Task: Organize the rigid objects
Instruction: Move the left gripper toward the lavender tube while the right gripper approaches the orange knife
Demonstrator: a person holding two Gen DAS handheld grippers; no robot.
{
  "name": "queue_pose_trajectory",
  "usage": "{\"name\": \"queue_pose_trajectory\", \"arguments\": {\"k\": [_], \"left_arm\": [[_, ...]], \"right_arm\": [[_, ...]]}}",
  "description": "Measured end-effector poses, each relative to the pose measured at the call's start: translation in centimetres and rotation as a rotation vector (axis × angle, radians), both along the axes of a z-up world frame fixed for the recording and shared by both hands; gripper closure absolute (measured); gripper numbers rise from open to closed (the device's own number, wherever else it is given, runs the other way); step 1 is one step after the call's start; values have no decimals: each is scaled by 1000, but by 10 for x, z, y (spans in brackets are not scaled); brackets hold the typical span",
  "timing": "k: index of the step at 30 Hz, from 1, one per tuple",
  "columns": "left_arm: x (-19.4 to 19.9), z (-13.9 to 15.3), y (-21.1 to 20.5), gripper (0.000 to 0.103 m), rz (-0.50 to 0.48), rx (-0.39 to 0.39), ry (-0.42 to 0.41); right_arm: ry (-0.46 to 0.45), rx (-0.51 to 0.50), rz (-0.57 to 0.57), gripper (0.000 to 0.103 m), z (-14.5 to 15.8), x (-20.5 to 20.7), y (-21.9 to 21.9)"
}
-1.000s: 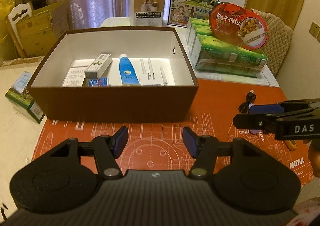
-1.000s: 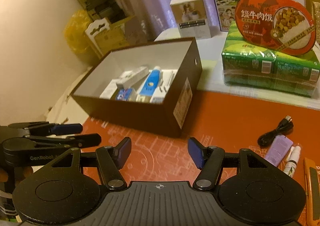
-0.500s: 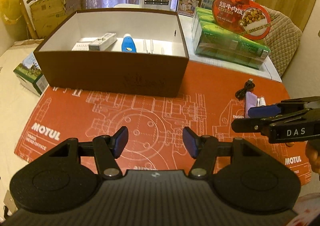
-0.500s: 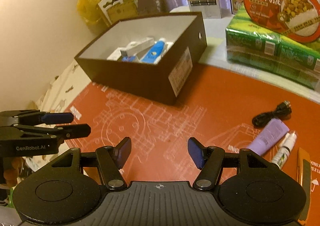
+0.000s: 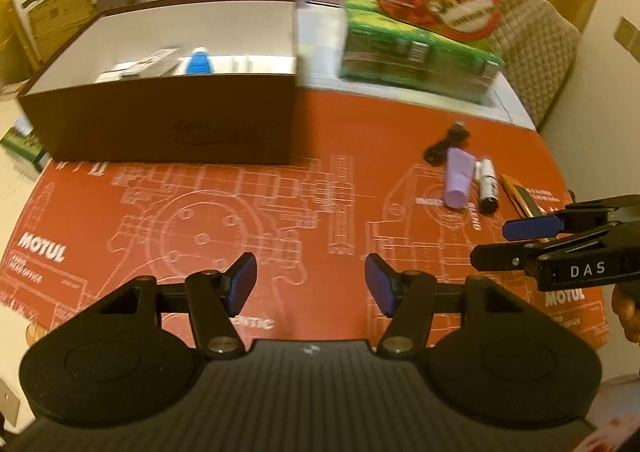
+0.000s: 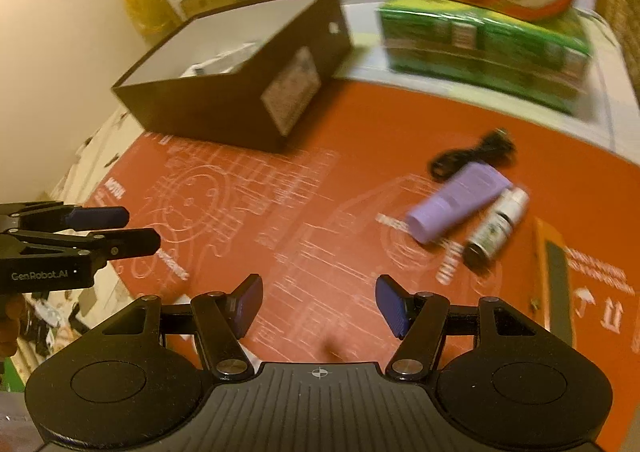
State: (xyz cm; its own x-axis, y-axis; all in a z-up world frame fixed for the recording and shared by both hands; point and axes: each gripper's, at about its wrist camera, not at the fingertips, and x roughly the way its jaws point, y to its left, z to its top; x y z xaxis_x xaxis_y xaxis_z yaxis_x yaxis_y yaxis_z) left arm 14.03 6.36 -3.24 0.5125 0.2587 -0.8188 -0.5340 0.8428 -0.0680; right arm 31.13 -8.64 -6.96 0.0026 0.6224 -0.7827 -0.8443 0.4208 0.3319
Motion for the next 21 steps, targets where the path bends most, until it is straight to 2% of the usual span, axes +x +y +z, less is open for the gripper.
{"name": "queue_pose_trajectory", "arguments": {"k": [13,21], "left_arm": [[70,-9,-32,47,-223,11,11],[110,-23,-43,47,-307,12,25]], "right_arm": [[-7,-3,-267,43,-3,31,-74],[-60,-32,-378,43,-12,51,-101]]}}
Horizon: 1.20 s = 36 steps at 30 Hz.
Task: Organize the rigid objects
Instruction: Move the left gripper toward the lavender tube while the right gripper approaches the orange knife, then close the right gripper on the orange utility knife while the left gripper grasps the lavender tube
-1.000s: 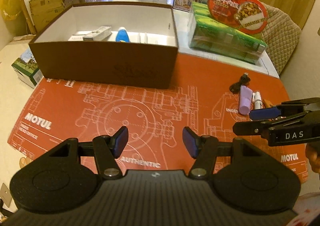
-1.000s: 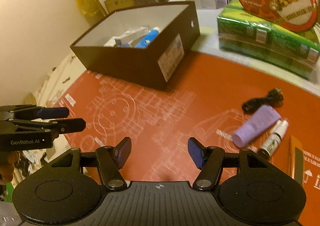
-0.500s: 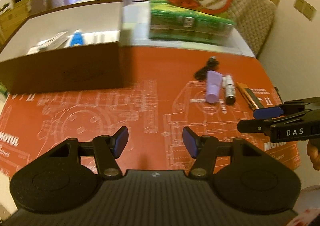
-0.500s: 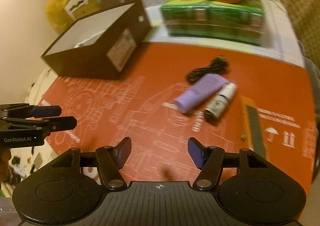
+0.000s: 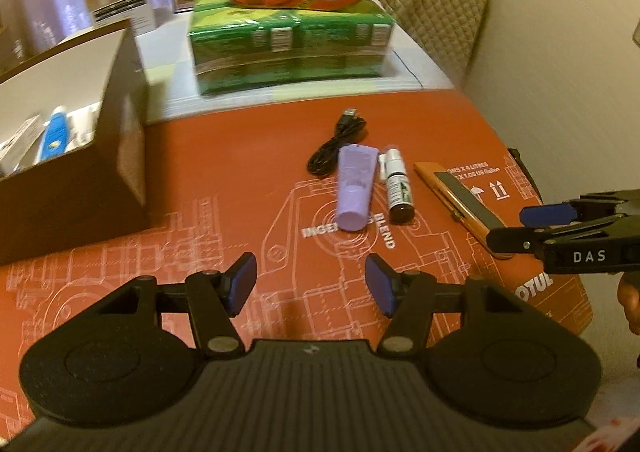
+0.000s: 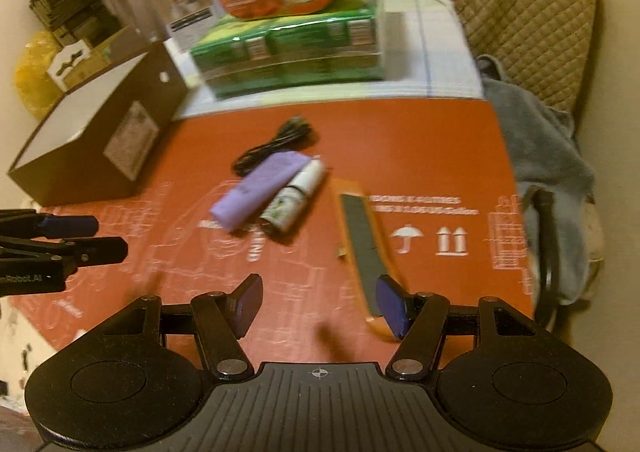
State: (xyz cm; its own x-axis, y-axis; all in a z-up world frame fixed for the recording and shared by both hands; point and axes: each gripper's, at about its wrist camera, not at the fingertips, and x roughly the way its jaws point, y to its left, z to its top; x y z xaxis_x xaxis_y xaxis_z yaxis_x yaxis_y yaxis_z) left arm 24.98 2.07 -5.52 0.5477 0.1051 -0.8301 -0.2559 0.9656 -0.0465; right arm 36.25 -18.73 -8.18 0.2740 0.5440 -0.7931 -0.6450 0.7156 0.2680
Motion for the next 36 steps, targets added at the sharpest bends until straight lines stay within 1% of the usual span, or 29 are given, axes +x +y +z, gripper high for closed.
{"name": "queue_pose_trajectory", "arguments": {"k": [6,13,22,25,29,32,34,36], "left_arm": [[26,-11,-3,47,-37,16,11],[50,-23,-4,47,-74,30,20],[76,-37,-7,49,-132,42,34],[84,-42,-7,52,-153,46,38],[95,-50,-7,53,-178,52,48],[103,-56,-6,56,-201,54,60],[108,-60,-7,57,-218,55,67],[113,-64,-7,59,-229,57,72]], "right_arm": [[-60,-42,-5,43,-12,13,3],[-83,-68,14,43,-29,26,13],[-131,-105,62,44,-42,24,33],[-136,-120,67,48,-47,25,36],[-147,-135,71,59,-52,26,38],[-169,-143,79,66,-52,26,39],[-168,-137,84,69,-52,26,38],[-174,-141,84,70,-52,25,39]]}}
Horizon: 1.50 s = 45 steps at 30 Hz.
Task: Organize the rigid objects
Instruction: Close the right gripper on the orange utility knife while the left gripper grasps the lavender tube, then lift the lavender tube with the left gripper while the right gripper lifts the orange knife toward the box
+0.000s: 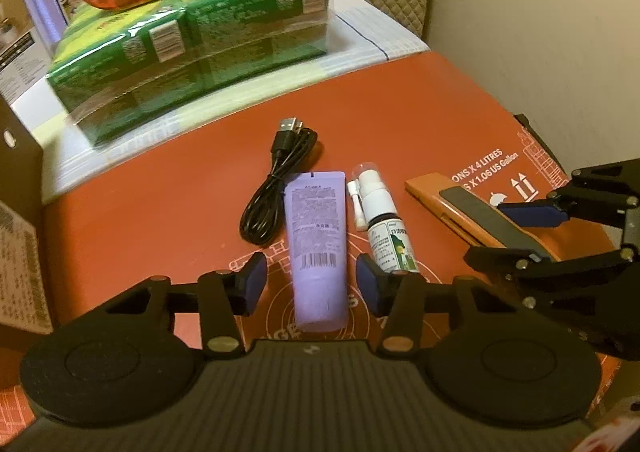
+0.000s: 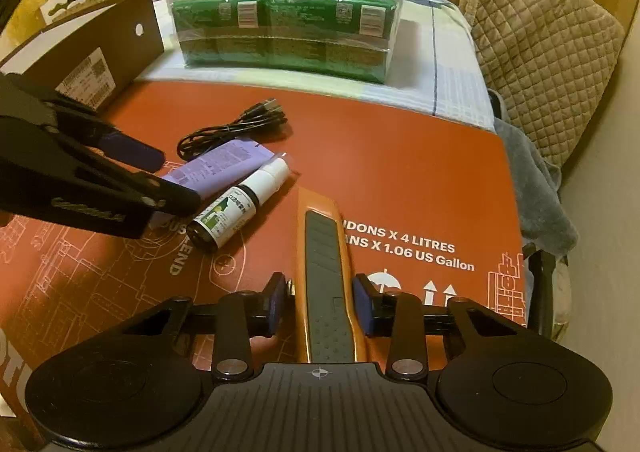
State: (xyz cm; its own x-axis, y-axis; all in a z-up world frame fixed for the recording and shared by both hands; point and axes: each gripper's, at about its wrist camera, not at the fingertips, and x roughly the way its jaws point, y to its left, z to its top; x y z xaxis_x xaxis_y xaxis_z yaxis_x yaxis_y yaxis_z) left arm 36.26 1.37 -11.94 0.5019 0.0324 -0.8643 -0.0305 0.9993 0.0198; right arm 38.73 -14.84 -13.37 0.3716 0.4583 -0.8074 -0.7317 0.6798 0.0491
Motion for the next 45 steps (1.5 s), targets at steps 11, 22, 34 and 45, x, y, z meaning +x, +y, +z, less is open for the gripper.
{"name": "queue_pose_trajectory", "arguments": {"k": [11,22,34,45], "left_arm": [[6,-9,-2,75,-45,11,3],[-58,-6,18,75,57,-2,25],[-58,-7,29,73,145,-2,13],[-55,-5,22,73,148,16,18]], "right_arm": [[5,-2,-62,70,0,7,-10],[-2,-1,-50,70,1,1,-15],[-27,1,-28,70,-2,3,-11],[-33,7,-37,70,-2,1,-12]]}}
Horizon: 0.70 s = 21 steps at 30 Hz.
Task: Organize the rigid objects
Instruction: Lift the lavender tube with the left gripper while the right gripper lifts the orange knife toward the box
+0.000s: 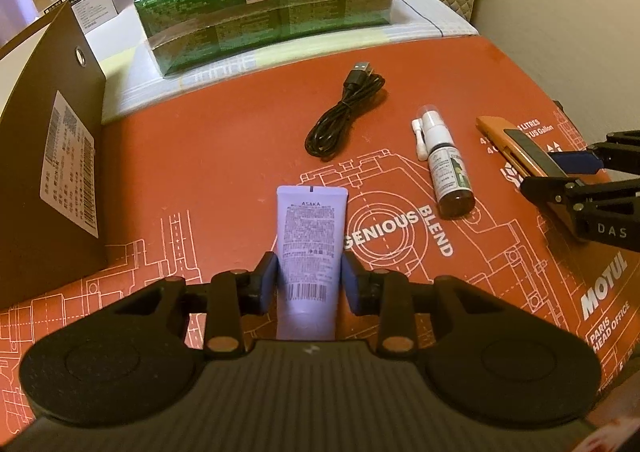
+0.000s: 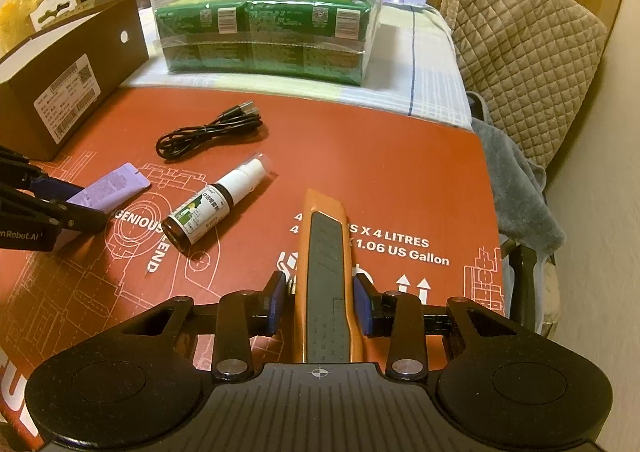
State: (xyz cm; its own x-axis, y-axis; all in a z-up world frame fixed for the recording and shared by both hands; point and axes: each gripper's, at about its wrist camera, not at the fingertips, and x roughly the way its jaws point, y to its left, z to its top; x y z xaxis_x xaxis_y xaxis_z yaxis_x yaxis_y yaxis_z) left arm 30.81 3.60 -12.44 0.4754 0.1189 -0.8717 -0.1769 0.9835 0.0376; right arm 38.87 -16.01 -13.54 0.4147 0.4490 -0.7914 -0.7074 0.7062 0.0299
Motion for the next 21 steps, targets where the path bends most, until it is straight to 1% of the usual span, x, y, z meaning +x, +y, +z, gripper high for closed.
{"name": "queue_pose_trajectory", "arguments": {"k": [12,18,21], "left_arm": [[-7,2,-2,74,-5,-6,-2],[-18,10,3,74,9,-20,-24],[-25,19,5,74,15,-23,-46]], "right_arm": [[2,-15,-1,71,2,-2,2],[59,49,-21,71,11,-7,-1],[67,76,-19,71,20,-12,2]]}}
